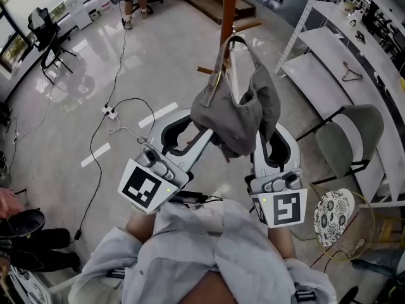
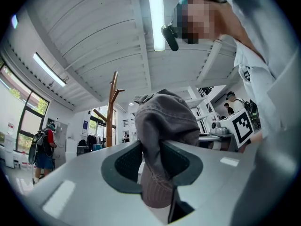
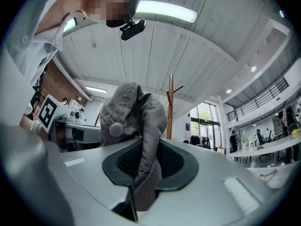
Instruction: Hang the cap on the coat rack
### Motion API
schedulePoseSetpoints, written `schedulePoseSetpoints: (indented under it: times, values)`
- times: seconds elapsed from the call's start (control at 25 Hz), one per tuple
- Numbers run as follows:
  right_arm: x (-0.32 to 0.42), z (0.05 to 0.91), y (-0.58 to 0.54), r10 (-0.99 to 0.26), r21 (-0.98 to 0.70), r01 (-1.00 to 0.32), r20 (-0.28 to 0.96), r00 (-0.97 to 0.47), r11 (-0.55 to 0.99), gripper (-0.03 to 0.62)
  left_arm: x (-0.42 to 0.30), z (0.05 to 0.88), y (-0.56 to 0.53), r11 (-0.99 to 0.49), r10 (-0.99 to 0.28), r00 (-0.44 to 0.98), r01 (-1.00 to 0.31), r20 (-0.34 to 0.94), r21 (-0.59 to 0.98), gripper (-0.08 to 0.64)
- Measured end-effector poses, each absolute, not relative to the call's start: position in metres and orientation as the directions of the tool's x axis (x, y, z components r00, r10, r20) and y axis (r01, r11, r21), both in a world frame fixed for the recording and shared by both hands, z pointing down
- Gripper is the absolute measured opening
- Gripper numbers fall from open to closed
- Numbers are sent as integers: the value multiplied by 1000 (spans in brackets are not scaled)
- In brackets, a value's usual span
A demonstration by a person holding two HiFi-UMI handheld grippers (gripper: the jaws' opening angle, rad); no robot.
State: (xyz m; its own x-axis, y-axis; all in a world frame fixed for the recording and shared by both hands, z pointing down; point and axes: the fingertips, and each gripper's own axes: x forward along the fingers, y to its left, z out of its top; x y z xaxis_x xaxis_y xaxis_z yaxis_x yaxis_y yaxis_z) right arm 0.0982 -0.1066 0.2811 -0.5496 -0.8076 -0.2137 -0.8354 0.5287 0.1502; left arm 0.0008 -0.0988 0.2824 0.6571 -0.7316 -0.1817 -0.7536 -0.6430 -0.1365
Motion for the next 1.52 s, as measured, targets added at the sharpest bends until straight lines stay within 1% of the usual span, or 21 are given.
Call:
schedulePoseSetpoints:
  times: [0.44,0.96,1.52]
  values:
    - [112,279,-134,-773,144,-799,-202,-601,584,78,16,280,-122,-582,-786,596,-803,-164,-128,118]
    - [118,280,-149,-783,132,-810,-205,-587,572,78,22,278,-138,-590,-780,603,-798,-168,-125,118]
    - [94,278,-166,-798,119,-823,-204,-567,555,78,-2,274,-157,-611,-765,622,-783,-167,-119,118]
